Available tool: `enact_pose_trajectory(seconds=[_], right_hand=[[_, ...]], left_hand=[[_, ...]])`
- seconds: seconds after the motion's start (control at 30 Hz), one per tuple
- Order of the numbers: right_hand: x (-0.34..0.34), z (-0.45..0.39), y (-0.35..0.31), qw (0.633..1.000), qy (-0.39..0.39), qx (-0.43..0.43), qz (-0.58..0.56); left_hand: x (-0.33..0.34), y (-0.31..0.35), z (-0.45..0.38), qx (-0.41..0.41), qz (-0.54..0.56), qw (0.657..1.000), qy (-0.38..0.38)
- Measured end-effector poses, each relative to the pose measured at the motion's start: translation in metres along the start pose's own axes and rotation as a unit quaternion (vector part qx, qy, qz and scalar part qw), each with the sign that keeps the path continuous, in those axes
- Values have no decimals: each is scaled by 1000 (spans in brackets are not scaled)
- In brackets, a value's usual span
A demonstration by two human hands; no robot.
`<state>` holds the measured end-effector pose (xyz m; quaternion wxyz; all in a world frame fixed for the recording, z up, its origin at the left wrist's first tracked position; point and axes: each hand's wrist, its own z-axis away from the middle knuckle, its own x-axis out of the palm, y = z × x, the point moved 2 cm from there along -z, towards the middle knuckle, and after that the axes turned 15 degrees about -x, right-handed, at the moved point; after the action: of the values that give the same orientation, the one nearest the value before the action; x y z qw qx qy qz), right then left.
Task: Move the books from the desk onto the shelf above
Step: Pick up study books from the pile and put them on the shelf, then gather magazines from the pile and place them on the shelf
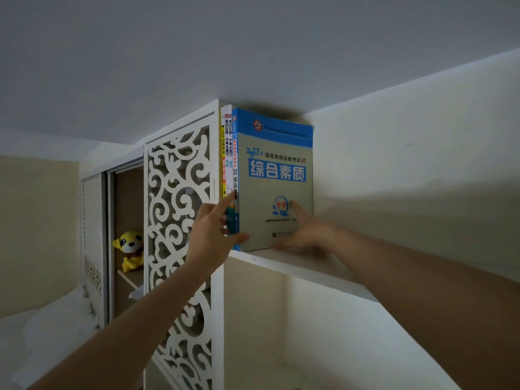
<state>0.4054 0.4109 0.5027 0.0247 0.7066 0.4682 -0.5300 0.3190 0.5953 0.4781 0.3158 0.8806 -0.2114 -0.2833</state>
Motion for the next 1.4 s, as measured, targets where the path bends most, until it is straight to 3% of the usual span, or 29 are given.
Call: enact_pose_trajectory(seconds=[0.07,0.13,0.23,0.33,0.43,0.5,0.6,0.73,0.83,0.93,1.1,1.2,1.3,1.4], right_hand=[[-3,2,-2,1000,8,-7,-4],[-11,15,-12,998,29,-19,61],[-27,75,-43,978,76,-90,173],[-27,188,-64,939,96,-215,248],[-14,328,-36,925,54,-276,254],[-4,422,9,951,-5,-190,243],[14,554,100,966,-92,61,235],[7,703,162,926,-143,285,200],[16,782,179,888,-129,410,160],[43,839,210,873,-129,455,123],[72,841,221,865,-30,494,84],[94,825,234,872,30,486,45],[113,814,241,868,64,491,39],[120,814,244,852,109,512,21]], left_hand=[[-1,2,3,-7,-4,1000,0],[-6,8,14,-10,-23,999,24],[-17,27,54,65,-62,996,25],[-23,51,132,97,-115,977,-149],[-4,72,235,129,-136,913,-363],[27,78,307,153,-132,860,-468],[93,86,412,190,-144,778,-581],[191,102,535,153,-167,683,-694],[258,100,602,20,-143,639,-756],[315,74,645,-126,-115,626,-761],[355,32,691,-292,-140,622,-713],[362,22,697,-362,-116,629,-678],[367,13,697,-437,-85,598,-666],[369,13,698,-461,-52,582,-667]])
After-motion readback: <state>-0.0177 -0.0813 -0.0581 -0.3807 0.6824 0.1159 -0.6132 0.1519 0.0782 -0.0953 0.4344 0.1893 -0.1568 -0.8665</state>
